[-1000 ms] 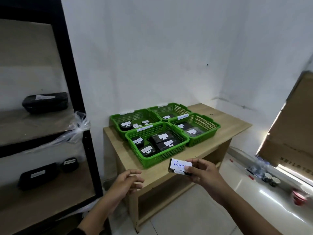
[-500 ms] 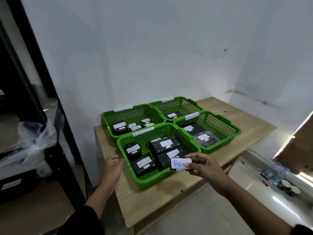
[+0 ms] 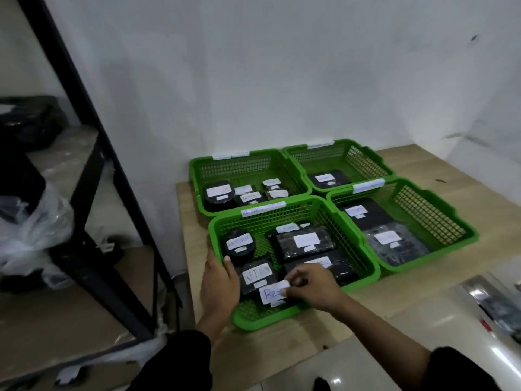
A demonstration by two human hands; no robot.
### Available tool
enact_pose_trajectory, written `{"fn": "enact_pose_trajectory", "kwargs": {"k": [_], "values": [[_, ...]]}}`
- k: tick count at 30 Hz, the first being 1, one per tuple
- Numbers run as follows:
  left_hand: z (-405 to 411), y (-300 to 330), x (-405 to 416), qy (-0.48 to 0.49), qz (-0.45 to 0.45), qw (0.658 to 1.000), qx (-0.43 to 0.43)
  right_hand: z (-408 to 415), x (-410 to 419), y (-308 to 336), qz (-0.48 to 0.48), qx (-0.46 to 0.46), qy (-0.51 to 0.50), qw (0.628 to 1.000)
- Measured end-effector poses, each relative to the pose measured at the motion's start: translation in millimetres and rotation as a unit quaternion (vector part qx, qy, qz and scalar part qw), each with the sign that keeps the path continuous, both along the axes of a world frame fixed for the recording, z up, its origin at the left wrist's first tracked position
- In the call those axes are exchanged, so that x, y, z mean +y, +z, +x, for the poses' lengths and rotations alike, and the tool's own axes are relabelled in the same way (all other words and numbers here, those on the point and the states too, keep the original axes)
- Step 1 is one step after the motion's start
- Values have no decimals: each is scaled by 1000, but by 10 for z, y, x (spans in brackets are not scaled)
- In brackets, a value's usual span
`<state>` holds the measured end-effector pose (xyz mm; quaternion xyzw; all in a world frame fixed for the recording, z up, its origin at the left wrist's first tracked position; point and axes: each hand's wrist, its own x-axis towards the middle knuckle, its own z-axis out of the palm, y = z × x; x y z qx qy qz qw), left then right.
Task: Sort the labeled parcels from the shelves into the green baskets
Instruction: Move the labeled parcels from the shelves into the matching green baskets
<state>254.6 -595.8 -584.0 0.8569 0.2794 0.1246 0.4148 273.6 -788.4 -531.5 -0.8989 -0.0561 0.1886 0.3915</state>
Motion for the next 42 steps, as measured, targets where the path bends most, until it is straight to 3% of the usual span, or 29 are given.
{"fn": "enact_pose_trajectory", "kwargs": {"k": [7,21,30,36,39,42], "values": [[13,-58,-9,8,18,999,-48,167,363,-273,-86,12,139,986],[8,-57,-18,13,21,999,-43,189,447,-332,-190,-18,150,970],[-6,-28,5,1,14,1000,-24,-24,256,149,-150,-88,40,984],[-65,132,39,-54,-67,996,14,-338,18,478,-99,-118,-43,987],[-134,290,143,-83,-110,990,33,-505,-91,621,-85,-146,-48,984],[-434,546,277,-96,-99,990,-7,-719,-176,792,-70,-169,-42,982]]}}
